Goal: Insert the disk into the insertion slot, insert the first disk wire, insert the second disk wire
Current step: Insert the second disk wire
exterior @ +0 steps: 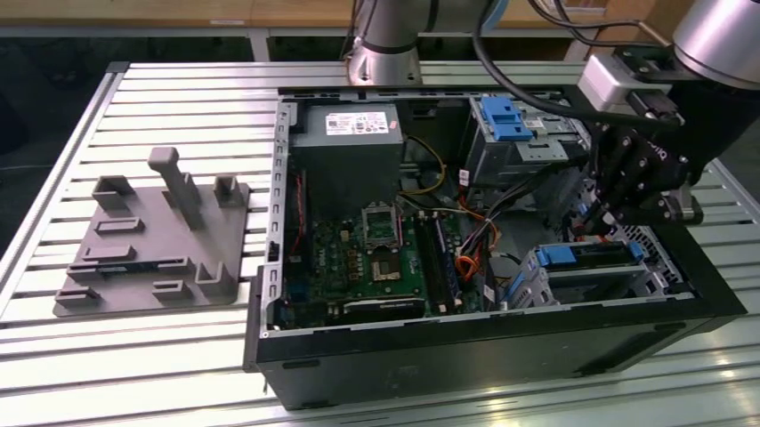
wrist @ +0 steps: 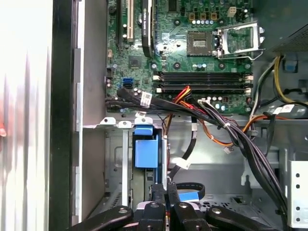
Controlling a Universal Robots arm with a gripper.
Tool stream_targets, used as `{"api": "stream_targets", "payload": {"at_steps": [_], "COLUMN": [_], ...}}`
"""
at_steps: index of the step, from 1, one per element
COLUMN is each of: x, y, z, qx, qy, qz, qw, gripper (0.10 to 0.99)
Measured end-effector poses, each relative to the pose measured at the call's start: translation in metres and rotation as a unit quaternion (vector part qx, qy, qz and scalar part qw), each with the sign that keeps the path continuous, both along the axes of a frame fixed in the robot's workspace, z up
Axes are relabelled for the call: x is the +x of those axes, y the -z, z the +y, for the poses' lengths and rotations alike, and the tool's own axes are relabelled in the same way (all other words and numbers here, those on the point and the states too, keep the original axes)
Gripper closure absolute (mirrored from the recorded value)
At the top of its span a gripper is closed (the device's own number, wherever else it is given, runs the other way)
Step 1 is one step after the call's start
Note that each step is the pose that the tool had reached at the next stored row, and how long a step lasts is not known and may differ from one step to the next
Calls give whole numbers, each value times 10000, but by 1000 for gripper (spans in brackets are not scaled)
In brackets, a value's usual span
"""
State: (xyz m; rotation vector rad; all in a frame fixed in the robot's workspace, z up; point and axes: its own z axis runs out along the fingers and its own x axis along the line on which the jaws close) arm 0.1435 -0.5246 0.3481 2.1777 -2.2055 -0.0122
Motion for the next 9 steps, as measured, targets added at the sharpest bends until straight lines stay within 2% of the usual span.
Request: {"api": "stream_targets", "payload": {"at_steps": [2, 4, 9], "x": [0, 1, 1], "y": [0, 1, 0], "z": [-30, -61, -66], "qx": [131, 206, 209], "qy": [0, 0, 0], "qz": [0, 0, 2], "qw": [9999, 9998, 9998], "gripper": [945, 945, 945]}}
